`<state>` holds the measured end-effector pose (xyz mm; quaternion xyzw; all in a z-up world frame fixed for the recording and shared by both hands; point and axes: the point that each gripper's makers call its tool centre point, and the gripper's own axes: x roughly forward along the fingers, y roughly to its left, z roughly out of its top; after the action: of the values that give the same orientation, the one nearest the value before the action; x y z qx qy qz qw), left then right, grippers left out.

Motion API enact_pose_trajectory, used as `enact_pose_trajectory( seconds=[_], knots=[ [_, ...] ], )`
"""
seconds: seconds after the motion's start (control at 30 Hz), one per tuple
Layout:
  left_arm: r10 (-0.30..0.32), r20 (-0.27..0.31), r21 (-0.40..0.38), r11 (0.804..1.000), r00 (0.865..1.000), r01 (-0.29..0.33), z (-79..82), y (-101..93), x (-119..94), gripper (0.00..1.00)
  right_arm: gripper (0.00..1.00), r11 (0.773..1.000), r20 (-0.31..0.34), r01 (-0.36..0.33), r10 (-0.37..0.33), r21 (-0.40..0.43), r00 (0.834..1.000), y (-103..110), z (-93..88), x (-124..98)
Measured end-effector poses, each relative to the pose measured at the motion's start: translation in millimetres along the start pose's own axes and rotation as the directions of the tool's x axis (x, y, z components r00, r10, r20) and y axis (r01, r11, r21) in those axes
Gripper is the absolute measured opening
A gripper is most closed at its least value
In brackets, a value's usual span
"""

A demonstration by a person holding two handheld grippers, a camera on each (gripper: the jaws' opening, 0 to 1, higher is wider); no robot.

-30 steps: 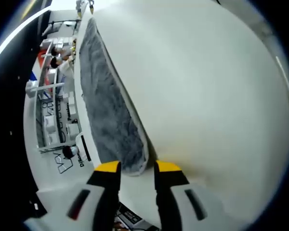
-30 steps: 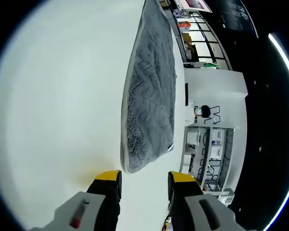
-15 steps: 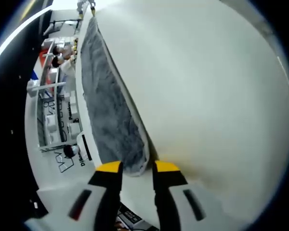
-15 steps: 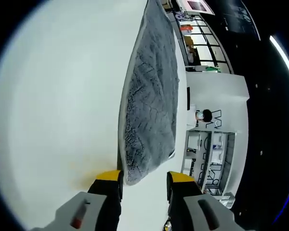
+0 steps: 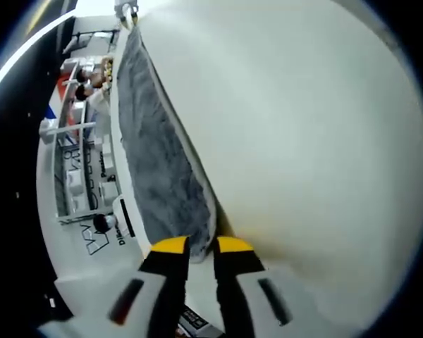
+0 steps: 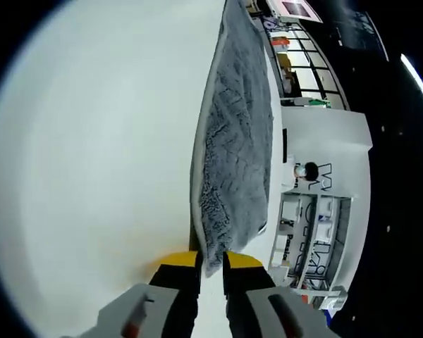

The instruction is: Fold the towel on the table until its edges align and the towel forms a compact rectangular stack.

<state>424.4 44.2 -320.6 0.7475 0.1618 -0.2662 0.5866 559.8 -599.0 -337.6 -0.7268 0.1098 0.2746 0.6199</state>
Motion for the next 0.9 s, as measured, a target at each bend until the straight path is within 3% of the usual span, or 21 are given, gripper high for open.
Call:
enact_pose_trajectory(
  seconds=[0.37, 0.9],
  knots=[
    [-0.012, -0.003, 0.005, 1.0, 1.0, 0.012, 0.2, -2.6, 3, 0.04, 0.02, 1.0, -0.002, -0.014, 0.014, -0.006, 1.0, 3, -2.1, -1],
    [-0.002, 0.008, -0.005, 1.0, 1.0, 0.002, 0.1, -1.7, 2, 0.03, 0.02, 1.0, -0.009, -0.004, 0.004, 0.013, 1.0, 3, -4.4, -25]
  ],
)
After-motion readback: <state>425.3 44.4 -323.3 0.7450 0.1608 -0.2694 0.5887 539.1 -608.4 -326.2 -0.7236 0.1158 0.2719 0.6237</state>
